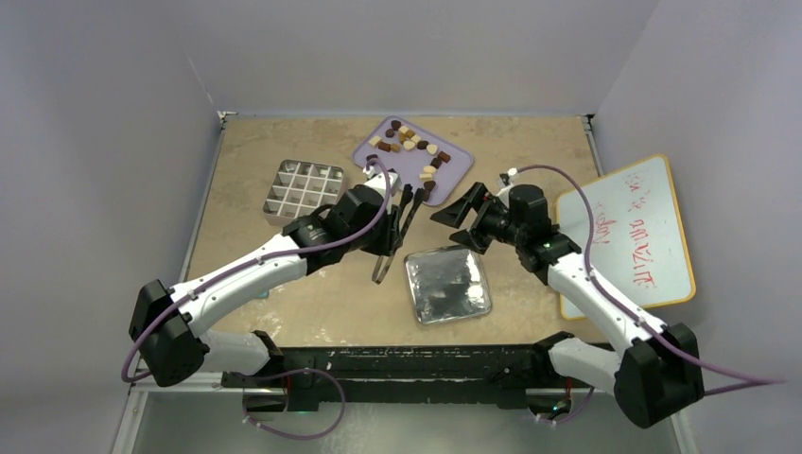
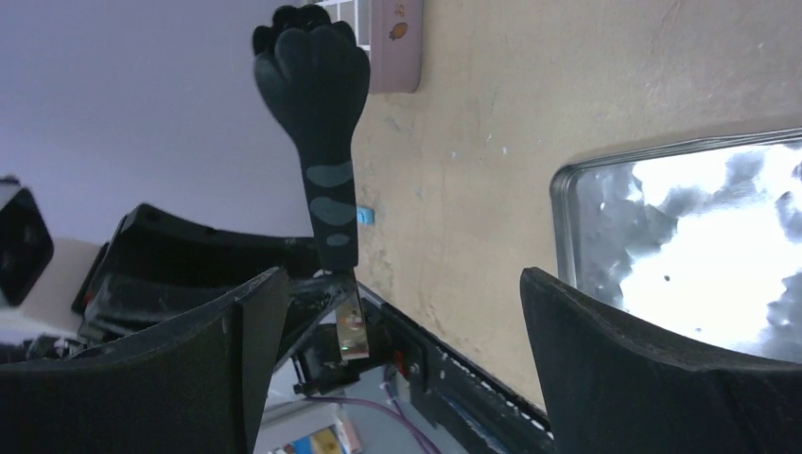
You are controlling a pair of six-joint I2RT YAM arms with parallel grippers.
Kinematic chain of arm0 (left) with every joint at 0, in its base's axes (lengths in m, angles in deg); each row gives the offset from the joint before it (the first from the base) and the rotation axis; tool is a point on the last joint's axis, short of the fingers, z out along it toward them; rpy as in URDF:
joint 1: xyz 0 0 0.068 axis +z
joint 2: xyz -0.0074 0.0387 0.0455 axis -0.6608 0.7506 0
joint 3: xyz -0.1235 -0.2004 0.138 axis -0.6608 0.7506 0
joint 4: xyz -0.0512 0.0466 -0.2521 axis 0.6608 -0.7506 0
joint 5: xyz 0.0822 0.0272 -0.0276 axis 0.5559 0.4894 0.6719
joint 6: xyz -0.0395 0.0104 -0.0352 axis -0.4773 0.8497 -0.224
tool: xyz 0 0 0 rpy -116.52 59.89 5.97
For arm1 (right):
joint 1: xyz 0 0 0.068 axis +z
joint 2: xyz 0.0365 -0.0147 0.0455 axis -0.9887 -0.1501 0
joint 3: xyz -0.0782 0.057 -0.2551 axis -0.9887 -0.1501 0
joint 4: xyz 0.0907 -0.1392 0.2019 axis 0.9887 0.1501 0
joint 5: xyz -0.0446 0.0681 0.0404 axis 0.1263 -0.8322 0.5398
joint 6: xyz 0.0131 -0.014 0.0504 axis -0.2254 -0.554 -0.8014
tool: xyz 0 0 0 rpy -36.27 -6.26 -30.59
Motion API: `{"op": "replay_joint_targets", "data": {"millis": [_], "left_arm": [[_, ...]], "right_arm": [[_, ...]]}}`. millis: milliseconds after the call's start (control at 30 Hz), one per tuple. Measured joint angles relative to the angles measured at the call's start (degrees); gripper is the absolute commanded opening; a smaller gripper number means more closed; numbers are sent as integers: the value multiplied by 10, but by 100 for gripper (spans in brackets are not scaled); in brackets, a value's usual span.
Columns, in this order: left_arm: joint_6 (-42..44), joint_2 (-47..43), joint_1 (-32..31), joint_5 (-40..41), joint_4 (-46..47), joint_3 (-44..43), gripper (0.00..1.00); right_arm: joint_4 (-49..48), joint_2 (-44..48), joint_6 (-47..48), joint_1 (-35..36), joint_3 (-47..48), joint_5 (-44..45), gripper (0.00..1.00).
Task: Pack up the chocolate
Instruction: Adjust the clamp.
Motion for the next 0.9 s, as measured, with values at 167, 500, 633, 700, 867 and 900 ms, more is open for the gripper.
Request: {"op": "replay_joint_targets", "data": {"millis": [167,500,633,700,867,900], "left_arm": [[11,0,0,-15,21,14,33],[32,2,0,-24,39,27,33],[37,2,0,-26,40,30,33],[40,2,0,-26,40,32,33],[40,2,0,-24,41,33,34],[40,2,0,-23,41,33,35]], "right_arm": [[-38,-63,-57,39,9,26,88],[-99,-162,-89,101,71,31,67],[-95,-194,-98,110,90,33,58],[-91,-201,-103,114,96,42,52],[-92,-209,-116,118,106,46,30],[-92,-210,-117,118,106,47,25]]}}
